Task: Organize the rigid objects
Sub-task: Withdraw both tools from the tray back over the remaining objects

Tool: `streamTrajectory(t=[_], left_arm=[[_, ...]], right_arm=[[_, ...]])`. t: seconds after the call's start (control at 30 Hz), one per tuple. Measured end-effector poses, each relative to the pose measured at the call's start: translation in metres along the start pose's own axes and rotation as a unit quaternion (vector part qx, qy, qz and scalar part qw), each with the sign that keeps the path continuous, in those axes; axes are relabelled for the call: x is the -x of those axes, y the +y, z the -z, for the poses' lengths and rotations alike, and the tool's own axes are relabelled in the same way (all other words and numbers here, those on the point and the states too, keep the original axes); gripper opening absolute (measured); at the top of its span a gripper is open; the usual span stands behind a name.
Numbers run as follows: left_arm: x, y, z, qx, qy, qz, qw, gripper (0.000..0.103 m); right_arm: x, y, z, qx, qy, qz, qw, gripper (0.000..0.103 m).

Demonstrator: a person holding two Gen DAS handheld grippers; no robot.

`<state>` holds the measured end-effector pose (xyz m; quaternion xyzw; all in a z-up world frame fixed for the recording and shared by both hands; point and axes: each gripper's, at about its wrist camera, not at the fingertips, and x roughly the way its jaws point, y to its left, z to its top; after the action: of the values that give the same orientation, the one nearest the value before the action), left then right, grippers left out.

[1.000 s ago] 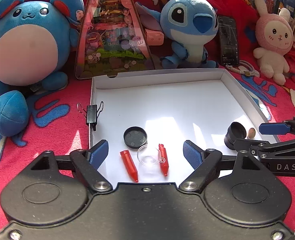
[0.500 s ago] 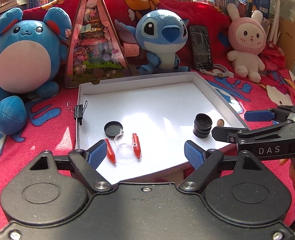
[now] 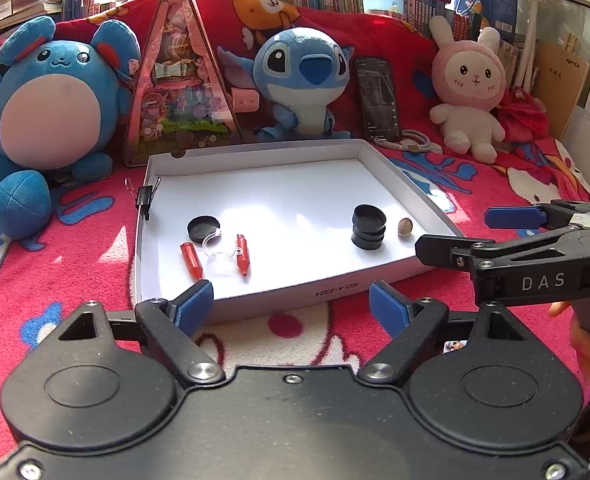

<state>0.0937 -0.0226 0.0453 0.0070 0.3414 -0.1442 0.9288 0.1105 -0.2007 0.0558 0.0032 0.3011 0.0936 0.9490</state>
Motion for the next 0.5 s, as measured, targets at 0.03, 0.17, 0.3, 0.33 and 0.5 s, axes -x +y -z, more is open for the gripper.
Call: streamTrajectory(t=[0.03, 0.17, 0.3, 0.33, 0.5], left_arm=[[0.001, -0.001, 0.003, 0.003, 0.001, 0.002, 1.0000, 0.084], [0.006, -0.002, 0.016, 0.020, 0.006, 0.012, 0.9997, 0.084], [0.014, -0.004, 0.030, 0.020, -0.007, -0.001, 0.9998, 0.085], [0.015, -0.005, 0.033, 0.019, -0.009, -0.003, 0.9998, 0.085], [0.020, -0.005, 0.050, 0.022, -0.003, -0.009, 0.9997, 0.085]], right_arm=[[0.002, 0.000, 0.003, 0.000, -0.003, -0.001, 1.000, 0.103], [0.009, -0.001, 0.013, 0.001, -0.012, 0.000, 1.000, 0.103], [0.017, 0.000, 0.024, 0.011, -0.021, 0.003, 1.000, 0.103], [0.019, 0.001, 0.027, 0.014, -0.023, 0.005, 1.000, 0.103], [0.026, 0.004, 0.043, 0.021, -0.031, 0.003, 0.999, 0.103]])
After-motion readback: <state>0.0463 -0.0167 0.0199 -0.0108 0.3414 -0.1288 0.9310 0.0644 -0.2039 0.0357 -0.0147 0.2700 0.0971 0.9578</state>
